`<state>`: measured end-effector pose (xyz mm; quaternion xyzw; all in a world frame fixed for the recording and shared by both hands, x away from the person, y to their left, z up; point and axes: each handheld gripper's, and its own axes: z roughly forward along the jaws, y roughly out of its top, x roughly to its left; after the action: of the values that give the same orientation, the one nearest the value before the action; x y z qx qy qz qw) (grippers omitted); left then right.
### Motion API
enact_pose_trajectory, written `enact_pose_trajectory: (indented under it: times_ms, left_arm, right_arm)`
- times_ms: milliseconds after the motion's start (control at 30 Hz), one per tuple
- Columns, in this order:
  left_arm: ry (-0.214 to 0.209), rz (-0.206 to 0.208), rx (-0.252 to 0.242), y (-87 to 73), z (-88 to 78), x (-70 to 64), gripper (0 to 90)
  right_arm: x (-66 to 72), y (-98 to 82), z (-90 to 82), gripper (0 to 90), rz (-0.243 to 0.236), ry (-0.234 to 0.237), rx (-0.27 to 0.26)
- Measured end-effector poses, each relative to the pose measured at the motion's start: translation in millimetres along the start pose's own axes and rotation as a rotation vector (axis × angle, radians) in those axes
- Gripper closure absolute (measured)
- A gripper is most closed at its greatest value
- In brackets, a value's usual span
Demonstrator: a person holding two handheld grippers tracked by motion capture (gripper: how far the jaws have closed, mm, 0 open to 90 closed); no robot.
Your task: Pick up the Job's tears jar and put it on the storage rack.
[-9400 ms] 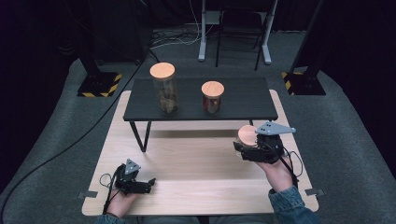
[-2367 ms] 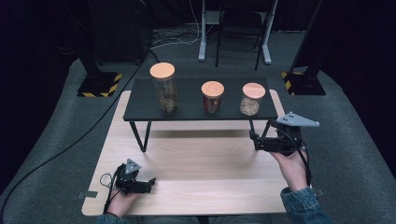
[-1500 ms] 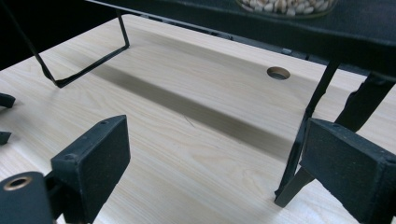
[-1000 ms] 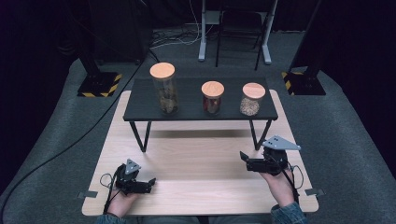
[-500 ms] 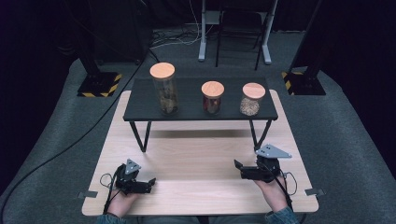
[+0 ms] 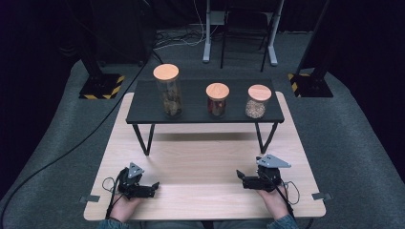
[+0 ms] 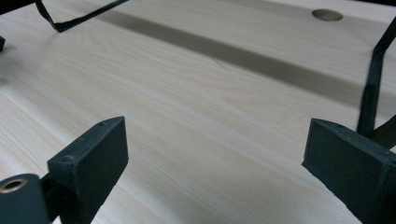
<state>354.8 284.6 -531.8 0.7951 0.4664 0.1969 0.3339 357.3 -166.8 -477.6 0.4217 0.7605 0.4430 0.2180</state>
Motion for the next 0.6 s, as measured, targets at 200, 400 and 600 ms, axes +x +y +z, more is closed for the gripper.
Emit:
enact_pose_trajectory:
  times_ms: [200, 400, 600]
  left_arm:
    - [0.000, 0.000, 0.000, 0.0, 0.0, 0.0, 0.5]
    - [0.000, 0.000, 0.000, 0.0, 0.0, 0.0, 0.5]
    - [0.000, 0.000, 0.000, 0.0, 0.0, 0.0, 0.5]
  right_arm:
    - [3.5, -7.1, 8.4, 5.4, -0.001, 0.004, 0.017]
    - [9.4, -15.0, 18.9, 5.5, -0.006, 0.011, 0.042]
    - [7.7, -23.5, 27.7, 5.8, 0.010, 0.012, 0.072]
